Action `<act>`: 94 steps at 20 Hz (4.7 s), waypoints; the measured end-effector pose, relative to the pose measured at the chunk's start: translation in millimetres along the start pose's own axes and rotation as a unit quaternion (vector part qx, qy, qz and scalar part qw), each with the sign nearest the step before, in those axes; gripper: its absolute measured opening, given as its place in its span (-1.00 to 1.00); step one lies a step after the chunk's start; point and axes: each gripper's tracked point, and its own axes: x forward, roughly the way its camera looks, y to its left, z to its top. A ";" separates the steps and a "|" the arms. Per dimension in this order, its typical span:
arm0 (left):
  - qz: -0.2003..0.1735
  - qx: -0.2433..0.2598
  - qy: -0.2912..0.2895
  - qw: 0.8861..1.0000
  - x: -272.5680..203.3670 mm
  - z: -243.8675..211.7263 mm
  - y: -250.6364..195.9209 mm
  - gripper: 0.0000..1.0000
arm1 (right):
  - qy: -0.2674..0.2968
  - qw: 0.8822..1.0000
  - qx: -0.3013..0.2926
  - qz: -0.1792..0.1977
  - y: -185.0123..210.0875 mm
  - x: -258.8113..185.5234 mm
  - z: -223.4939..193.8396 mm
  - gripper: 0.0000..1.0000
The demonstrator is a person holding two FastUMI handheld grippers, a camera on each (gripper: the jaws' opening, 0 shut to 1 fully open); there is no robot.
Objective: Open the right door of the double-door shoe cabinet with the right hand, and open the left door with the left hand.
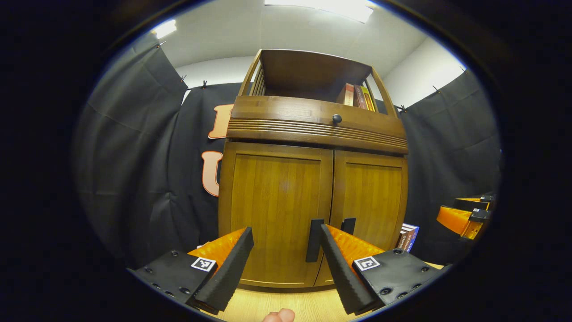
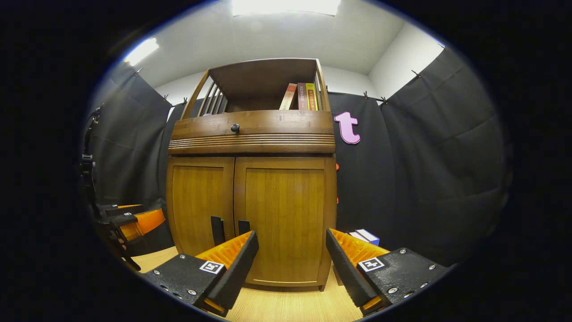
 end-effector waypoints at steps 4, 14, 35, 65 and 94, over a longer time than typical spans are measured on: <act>0.001 0.000 0.001 1.000 1.2 -0.5 1.6 0.97 | 0.003 1.000 -0.001 0.000 0.3 0.8 -2.4 0.87; 0.002 0.003 0.002 1.000 1.3 -1.2 1.1 0.97 | 0.010 1.000 0.001 0.001 1.4 2.7 -7.8 0.87; 0.016 0.011 -0.006 1.000 -8.3 4.6 11.5 0.97 | 0.006 0.998 -0.002 0.063 41.9 54.8 -14.8 0.87; 0.053 0.007 0.003 0.999 -23.7 2.3 42.8 0.97 | 0.092 0.993 -0.004 0.068 123.5 205.3 -159.1 0.18; -0.013 0.005 0.018 1.000 -22.5 -5.0 -19.0 0.90 | 0.144 0.977 0.054 0.145 68.2 65.2 -150.7 -0.39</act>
